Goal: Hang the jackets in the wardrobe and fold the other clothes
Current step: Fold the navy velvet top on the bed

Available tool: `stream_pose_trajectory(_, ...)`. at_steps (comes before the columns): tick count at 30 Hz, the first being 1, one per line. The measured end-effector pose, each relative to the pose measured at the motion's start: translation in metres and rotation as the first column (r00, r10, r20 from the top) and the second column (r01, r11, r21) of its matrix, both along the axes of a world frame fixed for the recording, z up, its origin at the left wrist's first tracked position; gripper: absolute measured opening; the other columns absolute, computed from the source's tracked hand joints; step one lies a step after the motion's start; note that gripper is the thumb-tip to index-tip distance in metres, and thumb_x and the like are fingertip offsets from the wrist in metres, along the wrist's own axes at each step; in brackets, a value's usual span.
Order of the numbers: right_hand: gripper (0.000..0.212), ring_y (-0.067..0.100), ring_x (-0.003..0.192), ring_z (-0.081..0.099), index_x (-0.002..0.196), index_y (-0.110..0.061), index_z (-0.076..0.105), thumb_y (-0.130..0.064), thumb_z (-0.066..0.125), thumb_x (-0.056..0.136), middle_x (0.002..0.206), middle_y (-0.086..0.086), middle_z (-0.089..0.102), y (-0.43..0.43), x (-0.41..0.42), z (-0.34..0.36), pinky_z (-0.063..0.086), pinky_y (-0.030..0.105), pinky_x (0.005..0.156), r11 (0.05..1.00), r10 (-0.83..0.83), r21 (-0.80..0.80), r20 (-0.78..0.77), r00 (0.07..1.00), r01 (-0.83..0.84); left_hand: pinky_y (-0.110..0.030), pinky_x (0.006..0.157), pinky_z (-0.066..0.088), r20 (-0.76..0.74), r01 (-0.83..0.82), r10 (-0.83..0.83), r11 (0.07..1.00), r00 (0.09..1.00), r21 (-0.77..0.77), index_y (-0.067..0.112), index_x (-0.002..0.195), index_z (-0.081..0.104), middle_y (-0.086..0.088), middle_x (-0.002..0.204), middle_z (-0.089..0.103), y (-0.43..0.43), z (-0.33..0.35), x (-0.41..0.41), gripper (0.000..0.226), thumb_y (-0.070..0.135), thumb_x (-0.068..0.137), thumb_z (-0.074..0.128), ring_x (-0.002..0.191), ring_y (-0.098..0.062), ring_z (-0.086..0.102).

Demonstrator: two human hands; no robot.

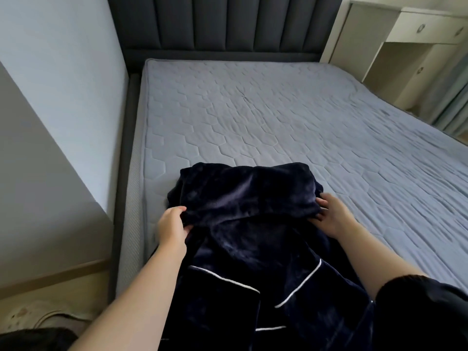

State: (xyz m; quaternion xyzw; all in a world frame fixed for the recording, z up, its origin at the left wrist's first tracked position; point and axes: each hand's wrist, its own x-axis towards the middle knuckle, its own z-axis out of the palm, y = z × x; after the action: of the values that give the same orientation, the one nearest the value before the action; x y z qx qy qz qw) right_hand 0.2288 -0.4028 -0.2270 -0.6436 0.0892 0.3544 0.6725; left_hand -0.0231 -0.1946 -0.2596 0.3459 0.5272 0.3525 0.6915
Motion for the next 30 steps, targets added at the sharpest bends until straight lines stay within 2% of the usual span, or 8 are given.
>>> stream_pose_trajectory(4,0.009,0.019,0.073,0.060,0.092,-0.016,0.061,-0.024,0.059,0.090,0.086,0.006,0.063,0.013,-0.007,0.003,0.050,0.031,0.060,0.994,0.103,-0.050,0.040,0.994,-0.101,-0.033,0.062,0.052,0.159,0.176,-0.162,0.981,0.974,-0.080,0.016,0.090,0.062,-0.005,0.092,0.066,0.008,0.014,0.004,0.005,0.015,0.091,0.057,0.084,-0.021,0.063)
stream_pose_trajectory(7,0.006,0.020,0.062,0.056,0.079,-0.010,0.058,-0.009,0.054,0.083,0.067,0.008,0.058,0.011,-0.001,0.004,0.050,0.026,0.049,0.981,0.118,-0.160,0.057,0.991,-0.108,-0.028,0.049,0.051,-0.065,0.439,-0.449,0.889,0.891,-0.130,0.012,0.081,0.059,-0.007,0.079,0.062,0.021,0.020,0.002,0.015,0.000,0.083,0.049,0.072,-0.021,0.060)
stream_pose_trajectory(11,0.017,0.022,0.055,0.040,0.073,-0.006,0.045,0.003,0.036,0.085,0.064,0.010,0.040,-0.004,0.013,-0.007,0.032,0.027,0.047,0.822,0.245,-0.561,0.192,0.950,-0.099,-0.033,0.058,0.051,-0.398,0.596,-0.608,0.785,0.687,-0.169,0.008,0.089,0.057,-0.009,0.079,0.058,0.029,0.013,-0.008,0.010,0.006,0.084,0.048,0.070,-0.024,0.058)
stream_pose_trajectory(13,0.027,0.016,0.053,0.038,0.065,-0.014,0.041,-0.001,0.038,0.088,0.064,0.004,0.039,-0.001,0.019,-0.008,0.033,0.025,0.044,0.821,0.269,-0.565,0.255,0.929,-0.083,-0.028,0.057,0.052,-0.371,0.542,-0.525,0.838,0.766,-0.066,0.011,0.090,0.060,-0.007,0.078,0.062,0.037,0.013,-0.005,0.012,0.020,0.087,0.053,0.066,-0.021,0.062)
stream_pose_trajectory(16,0.021,0.017,0.049,0.031,0.061,-0.019,0.039,-0.017,0.045,0.081,0.060,0.002,0.036,0.015,0.029,-0.005,0.024,0.026,0.045,0.972,0.023,-0.236,0.136,0.990,0.010,-0.026,0.049,0.051,-0.111,0.363,-0.368,0.930,0.923,-0.063,0.007,0.098,0.058,-0.008,0.080,0.063,0.054,0.021,0.007,0.024,0.031,0.092,0.052,0.063,-0.019,0.062)
stream_pose_trajectory(21,0.047,0.022,0.084,0.062,0.091,-0.019,0.064,-0.062,0.046,0.087,0.084,0.007,0.070,0.034,0.035,-0.002,0.046,0.033,0.064,0.987,0.104,-0.117,-0.028,0.994,-0.106,-0.033,0.057,0.050,-0.081,0.443,-0.475,0.861,0.876,-0.251,0.012,0.101,0.062,-0.008,0.093,0.065,0.068,0.031,0.029,0.043,0.052,0.086,0.058,0.079,-0.024,0.062)
stream_pose_trajectory(25,0.024,0.017,0.064,0.060,0.080,-0.018,0.056,-0.037,0.052,0.094,0.077,0.004,0.061,0.051,0.040,-0.009,0.044,0.027,0.054,0.940,0.235,-0.279,0.106,0.966,-0.198,-0.033,0.068,0.050,-0.133,0.524,-0.573,0.805,0.809,-0.278,0.013,0.084,0.068,-0.009,0.088,0.068,0.073,0.037,0.048,0.034,0.046,0.086,0.060,0.079,-0.025,0.063)
stream_pose_trajectory(30,0.026,0.023,0.075,0.065,0.107,-0.010,0.062,-0.026,0.064,0.088,0.087,0.009,0.068,0.043,0.065,-0.016,0.050,0.035,0.059,0.984,0.001,-0.179,0.074,0.997,0.013,-0.040,0.068,0.049,-0.033,0.228,-0.239,0.955,0.971,-0.192,0.009,0.105,0.058,-0.010,0.084,0.059,0.102,0.031,0.039,0.013,0.012,0.093,0.054,0.071,-0.023,0.057)
